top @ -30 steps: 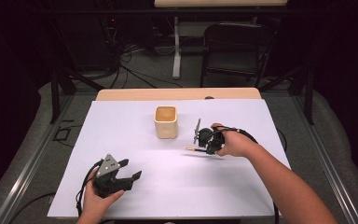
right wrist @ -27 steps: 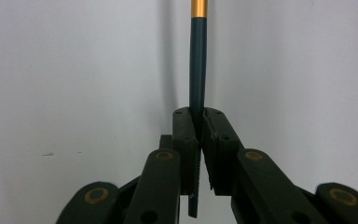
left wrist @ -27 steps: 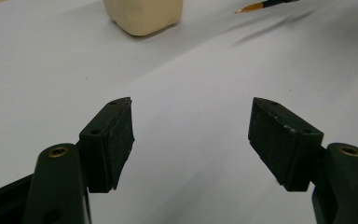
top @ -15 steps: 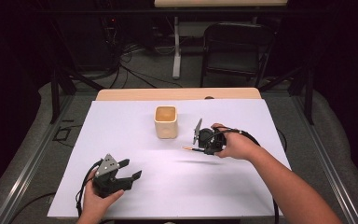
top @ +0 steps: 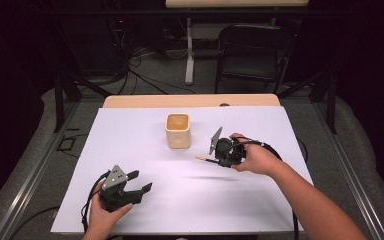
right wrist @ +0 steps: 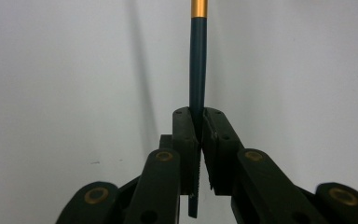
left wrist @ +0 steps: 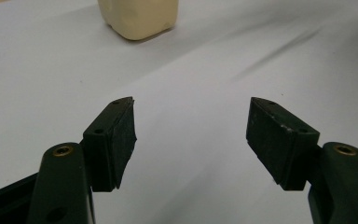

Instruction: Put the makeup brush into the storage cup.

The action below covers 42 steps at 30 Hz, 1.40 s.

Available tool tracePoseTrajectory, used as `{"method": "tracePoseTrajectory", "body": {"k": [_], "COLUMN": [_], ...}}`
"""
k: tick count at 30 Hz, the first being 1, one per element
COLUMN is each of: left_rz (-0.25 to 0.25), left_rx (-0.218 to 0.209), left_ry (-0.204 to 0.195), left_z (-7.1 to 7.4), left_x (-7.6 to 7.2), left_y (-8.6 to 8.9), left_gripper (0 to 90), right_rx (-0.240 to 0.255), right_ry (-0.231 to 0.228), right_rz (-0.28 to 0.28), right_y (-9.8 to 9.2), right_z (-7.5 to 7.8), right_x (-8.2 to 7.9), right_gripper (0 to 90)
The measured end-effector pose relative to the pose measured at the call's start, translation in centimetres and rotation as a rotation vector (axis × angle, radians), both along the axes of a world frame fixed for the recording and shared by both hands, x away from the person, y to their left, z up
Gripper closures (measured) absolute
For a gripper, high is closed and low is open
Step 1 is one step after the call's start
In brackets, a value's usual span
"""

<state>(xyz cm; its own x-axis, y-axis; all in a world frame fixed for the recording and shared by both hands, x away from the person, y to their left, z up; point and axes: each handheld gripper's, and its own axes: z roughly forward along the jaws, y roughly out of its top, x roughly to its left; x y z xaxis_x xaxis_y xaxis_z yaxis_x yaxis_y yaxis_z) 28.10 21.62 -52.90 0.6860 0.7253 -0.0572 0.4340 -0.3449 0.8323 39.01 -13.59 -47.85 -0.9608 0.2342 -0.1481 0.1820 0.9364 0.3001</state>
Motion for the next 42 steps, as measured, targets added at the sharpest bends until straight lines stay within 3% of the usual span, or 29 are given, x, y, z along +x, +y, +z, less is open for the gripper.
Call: {"method": "tracePoseTrajectory", "body": {"k": [8,9,14,27,42], "left_rz": [0.004,0.004,0.000,0.002,0.002], "left_rx": [-0.002,-0.002,0.003,0.000,-0.003], "left_ry": [-0.002,-0.002,-0.002,-0.003,-0.002], "left_z": [0.0,0.0,0.0,0.0,0.0], "left_x": [0.0,0.0,0.0,0.0,-0.1], "left_y": [0.0,0.0,0.0,-0.1,-0.1], "left_gripper": [32.9,32.9,32.9,32.9,32.8], "right_rx": [0.083,0.135,0.126,0.236,0.334], "right_ry": [0.014,0.009,0.008,-0.015,-0.022], "right_rz": [-0.017,-0.030,-0.030,-0.056,-0.093], "right_y": [-0.4,-0.7,-0.7,-1.0,-1.7], "right_z": [0.3,0.4,0.5,0.8,-0.2], "right_x": [-0.5,-0.8,-0.9,-2.3,-2.9], "right_gripper": [83.8,83.8,83.8,83.7,83.8]}}
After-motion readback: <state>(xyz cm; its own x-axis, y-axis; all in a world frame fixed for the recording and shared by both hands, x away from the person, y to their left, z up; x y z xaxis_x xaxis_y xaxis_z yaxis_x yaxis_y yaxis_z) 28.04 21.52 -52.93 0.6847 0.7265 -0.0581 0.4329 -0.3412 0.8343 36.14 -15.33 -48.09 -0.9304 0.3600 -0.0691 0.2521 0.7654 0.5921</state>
